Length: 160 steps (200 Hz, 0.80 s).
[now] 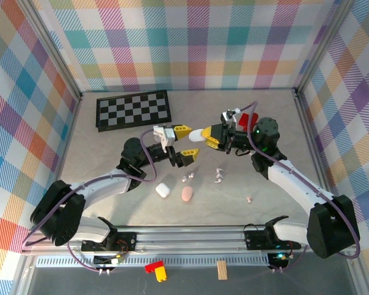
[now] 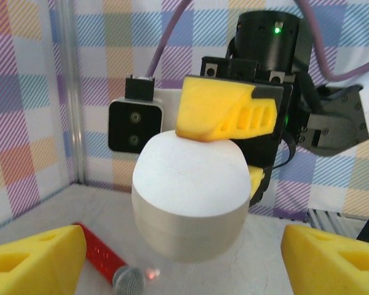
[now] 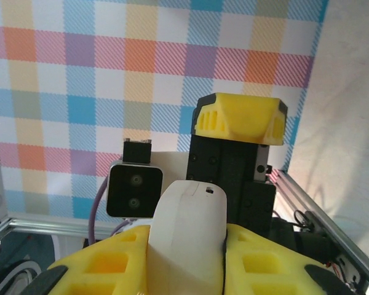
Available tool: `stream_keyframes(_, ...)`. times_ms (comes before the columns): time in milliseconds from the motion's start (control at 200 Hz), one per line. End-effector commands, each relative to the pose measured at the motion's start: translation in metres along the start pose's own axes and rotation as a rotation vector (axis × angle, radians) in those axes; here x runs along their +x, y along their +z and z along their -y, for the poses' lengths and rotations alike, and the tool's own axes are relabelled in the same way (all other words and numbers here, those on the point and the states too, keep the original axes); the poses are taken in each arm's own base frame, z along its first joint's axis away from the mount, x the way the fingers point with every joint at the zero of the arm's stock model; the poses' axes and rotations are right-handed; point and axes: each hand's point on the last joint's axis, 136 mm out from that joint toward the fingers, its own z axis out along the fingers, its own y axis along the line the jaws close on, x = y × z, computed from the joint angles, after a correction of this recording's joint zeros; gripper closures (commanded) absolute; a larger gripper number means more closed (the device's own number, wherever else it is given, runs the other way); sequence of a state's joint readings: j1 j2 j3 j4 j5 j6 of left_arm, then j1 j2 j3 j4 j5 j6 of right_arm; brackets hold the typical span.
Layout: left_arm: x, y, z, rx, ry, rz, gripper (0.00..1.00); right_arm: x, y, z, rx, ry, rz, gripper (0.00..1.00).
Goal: Insert wireless bluetooth earbuds into charging case
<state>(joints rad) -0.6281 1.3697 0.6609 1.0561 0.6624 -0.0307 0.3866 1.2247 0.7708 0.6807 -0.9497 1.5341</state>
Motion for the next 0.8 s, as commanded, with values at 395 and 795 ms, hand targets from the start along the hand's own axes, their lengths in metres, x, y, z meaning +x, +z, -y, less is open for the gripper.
stream_keyframes(395, -0.032, 0.024, 0.011, 0.088, 0.074, 0.133, 0.35, 0.0, -0.003, -0.026, -0.11, -0.041, 0.01, 0.76)
stream_keyframes(795, -0.033, 0.028, 0.012, 0.094, 0.096, 0.144, 0.45, -0.003, -0.001, -0.021, -0.103, -0.025, 0.013, 0.75)
